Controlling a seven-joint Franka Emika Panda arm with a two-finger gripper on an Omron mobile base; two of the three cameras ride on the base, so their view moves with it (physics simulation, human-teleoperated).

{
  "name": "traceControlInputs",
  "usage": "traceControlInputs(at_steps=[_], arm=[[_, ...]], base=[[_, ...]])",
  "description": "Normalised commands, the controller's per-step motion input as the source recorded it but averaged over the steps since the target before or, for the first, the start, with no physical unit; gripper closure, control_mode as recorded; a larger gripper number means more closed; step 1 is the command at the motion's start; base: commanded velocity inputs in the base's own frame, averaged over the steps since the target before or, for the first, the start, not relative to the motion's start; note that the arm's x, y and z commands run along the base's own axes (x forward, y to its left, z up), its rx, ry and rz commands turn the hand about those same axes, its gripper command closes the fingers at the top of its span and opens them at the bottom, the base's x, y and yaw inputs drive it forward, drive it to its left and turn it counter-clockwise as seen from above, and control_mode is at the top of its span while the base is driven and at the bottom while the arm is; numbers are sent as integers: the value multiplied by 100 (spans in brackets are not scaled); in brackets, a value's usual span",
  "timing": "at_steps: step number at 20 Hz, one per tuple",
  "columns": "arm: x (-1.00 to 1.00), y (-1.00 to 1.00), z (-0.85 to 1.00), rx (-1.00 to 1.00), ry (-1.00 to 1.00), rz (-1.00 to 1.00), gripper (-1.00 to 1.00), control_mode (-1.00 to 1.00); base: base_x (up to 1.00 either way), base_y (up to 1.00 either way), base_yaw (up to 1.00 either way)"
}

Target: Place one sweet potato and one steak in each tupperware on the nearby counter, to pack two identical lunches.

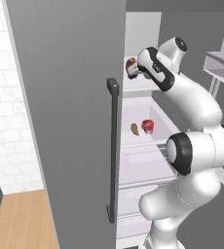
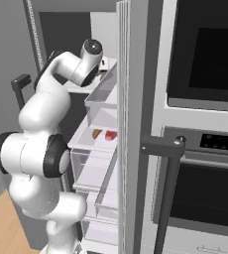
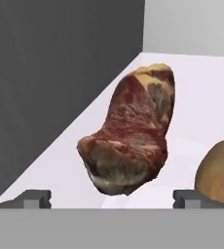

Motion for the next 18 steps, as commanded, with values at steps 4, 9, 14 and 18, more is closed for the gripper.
traceControlInputs(at_steps=[4, 9, 14, 18], arm=[[56, 9, -6, 0, 0, 0, -100, -100], [48, 2, -6, 0, 0, 0, -100, -100], [9, 15, -39, -5, 0, 0, 100, -100], [-10, 36, -61, -9, 0, 0, 100, -100]], base=[[0, 0, 0], [0, 0, 0], [0, 0, 0], [0, 0, 0]])
